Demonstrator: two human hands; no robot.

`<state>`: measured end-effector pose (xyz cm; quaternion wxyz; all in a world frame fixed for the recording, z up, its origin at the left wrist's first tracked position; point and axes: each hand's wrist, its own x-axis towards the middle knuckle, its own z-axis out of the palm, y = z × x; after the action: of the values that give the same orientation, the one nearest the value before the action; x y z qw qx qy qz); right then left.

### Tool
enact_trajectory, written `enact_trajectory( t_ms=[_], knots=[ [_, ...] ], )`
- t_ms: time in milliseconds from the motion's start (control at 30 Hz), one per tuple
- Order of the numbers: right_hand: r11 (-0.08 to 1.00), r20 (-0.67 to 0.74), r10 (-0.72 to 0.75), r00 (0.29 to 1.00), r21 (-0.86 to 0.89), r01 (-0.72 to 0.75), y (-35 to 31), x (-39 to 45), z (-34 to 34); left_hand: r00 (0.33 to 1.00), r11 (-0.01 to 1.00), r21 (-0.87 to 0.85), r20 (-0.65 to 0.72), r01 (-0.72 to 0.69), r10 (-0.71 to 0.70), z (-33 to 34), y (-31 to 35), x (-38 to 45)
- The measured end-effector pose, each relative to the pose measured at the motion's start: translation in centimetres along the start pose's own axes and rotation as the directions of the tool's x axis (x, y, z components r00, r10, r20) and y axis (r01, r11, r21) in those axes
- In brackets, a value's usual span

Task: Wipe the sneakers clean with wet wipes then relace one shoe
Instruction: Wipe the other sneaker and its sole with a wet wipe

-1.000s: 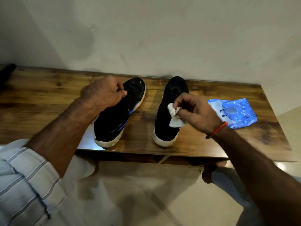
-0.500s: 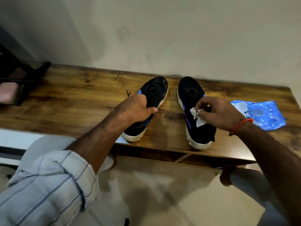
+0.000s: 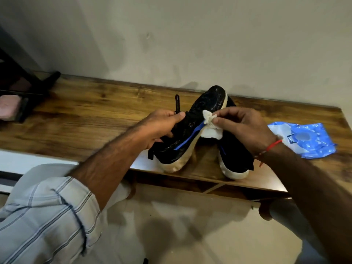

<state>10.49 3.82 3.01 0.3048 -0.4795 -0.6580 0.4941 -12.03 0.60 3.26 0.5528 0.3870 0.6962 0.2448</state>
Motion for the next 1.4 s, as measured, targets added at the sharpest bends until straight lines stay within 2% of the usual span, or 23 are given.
enact_trajectory(
  t_ms=[100, 200, 267, 333, 433, 500, 600, 633, 767, 933, 1067, 1167, 1267, 1300, 1400],
  knots=[
    [0.962, 0.036, -0.200, 0.979, -0.182, 0.204, -0.3, -0.3, 1.5, 0.999, 0.998, -0.052, 0.032, -0.032, 0.033, 0.7, -0.1, -0.4],
    [0.762, 0.145, -0.445, 0.884, -0.457, 0.459, 0.1, -0.8, 3.5, 0.996, 0.997, 0.003, 0.015, -0.082, 0.082, 1.3, -0.1, -0.3],
    [0.643, 0.175, -0.520, 0.836, -0.564, 0.518, 0.2, -0.5, 3.6, 0.993, 0.992, 0.038, 0.008, -0.117, 0.117, 1.3, -0.2, -0.4],
    [0.618, 0.092, -0.521, 0.849, -0.645, 0.449, 0.5, 0.6, 2.4, 0.989, 0.989, 0.001, 0.023, -0.147, 0.147, 1.2, -0.2, -0.4],
    [0.669, -0.073, -0.507, 0.859, -0.662, 0.339, 0.3, 1.5, 0.7, 0.986, 0.984, -0.062, 0.030, -0.165, 0.167, 1.2, 0.1, -0.3],
    [0.669, -0.013, -0.513, 0.858, -0.633, 0.390, -0.4, 0.3, 2.3, 0.985, 0.982, -0.084, 0.014, -0.170, 0.172, 1.0, 0.1, -0.3],
    [0.613, 0.139, -0.557, 0.819, -0.596, 0.518, -1.1, -1.5, 4.4, 0.983, 0.980, -0.077, -0.006, -0.186, 0.186, 0.7, 0.1, -0.2],
    [0.602, 0.140, -0.557, 0.819, -0.611, 0.514, -0.9, -1.1, 3.9, 0.982, 0.978, -0.081, -0.009, -0.191, 0.191, 0.7, 0.1, -0.3],
    [0.636, -0.056, -0.553, 0.831, -0.673, 0.377, -0.3, 1.0, 1.4, 0.976, 0.964, -0.158, -0.011, -0.215, 0.216, 1.2, 0.2, -0.6],
    [0.601, 0.069, -0.583, 0.810, -0.634, 0.486, -1.1, -1.0, 3.4, 0.975, 0.966, -0.134, -0.018, -0.222, 0.222, 1.1, 0.4, -0.6],
    [0.630, -0.100, -0.565, 0.819, -0.694, 0.350, -0.4, 1.5, 0.9, 0.974, 0.961, -0.160, -0.022, -0.224, 0.223, 1.7, 0.8, -0.6],
    [0.636, 0.019, -0.564, 0.826, -0.628, 0.448, -0.7, -0.3, 3.4, 0.978, 0.972, -0.110, -0.057, -0.207, 0.202, 1.6, 0.3, -0.4],
    [0.602, 0.174, -0.589, 0.789, -0.557, 0.572, -1.0, -1.5, 4.8, 0.978, 0.972, -0.124, -0.072, -0.201, 0.194, 1.4, 0.2, -0.2],
    [0.608, 0.153, -0.575, 0.804, -0.577, 0.545, -0.6, -0.7, 4.0, 0.980, 0.970, -0.142, -0.071, -0.196, 0.187, 1.5, 0.4, -0.2],
    [0.660, -0.039, -0.519, 0.854, -0.653, 0.372, 0.5, 1.8, 0.6, 0.987, 0.953, -0.255, -0.046, -0.163, 0.156, 1.6, 0.8, -0.2]
  ],
)
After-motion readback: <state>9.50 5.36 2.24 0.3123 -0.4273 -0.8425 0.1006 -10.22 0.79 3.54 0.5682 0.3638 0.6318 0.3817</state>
